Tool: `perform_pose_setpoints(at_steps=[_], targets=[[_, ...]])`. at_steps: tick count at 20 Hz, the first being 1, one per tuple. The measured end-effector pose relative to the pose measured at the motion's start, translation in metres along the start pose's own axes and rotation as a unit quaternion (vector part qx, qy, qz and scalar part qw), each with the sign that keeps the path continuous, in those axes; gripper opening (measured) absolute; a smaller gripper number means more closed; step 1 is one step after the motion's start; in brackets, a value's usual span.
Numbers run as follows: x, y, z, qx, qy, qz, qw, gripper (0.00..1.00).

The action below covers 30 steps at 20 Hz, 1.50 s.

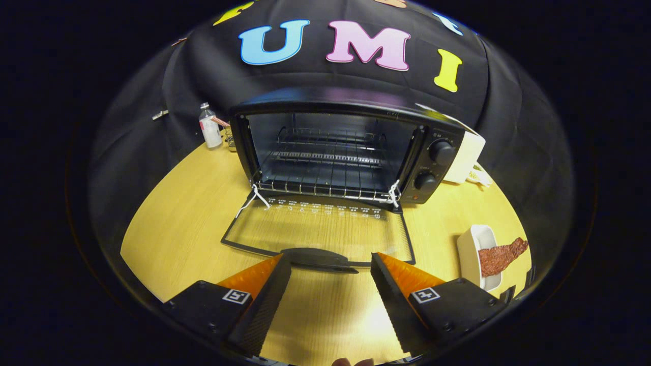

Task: Open the toaster oven, put the food inside, and close the toaster oven door.

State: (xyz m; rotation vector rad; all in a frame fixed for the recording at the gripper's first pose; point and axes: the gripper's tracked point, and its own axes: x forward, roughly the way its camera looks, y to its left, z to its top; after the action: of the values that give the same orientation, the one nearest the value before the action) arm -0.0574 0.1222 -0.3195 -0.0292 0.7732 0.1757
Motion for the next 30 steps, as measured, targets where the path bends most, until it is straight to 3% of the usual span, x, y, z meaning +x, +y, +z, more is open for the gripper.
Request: perform_pose_setpoints(at_steps=[7,16,24,30], targets=[[-0.061,-0.033,0.064,0.0,-0.076,0.061,0.995,0.98],[-0.096,-0.185,0.097,0.052,-0.049,0.094,0.993,0.97],[-0.063,-0.314,0.056,0.1,0.038,0.099,0.989,0.98],[-0.029,-0.336,-0.017,0.15,0.159,0.153,0.964,0.98]])
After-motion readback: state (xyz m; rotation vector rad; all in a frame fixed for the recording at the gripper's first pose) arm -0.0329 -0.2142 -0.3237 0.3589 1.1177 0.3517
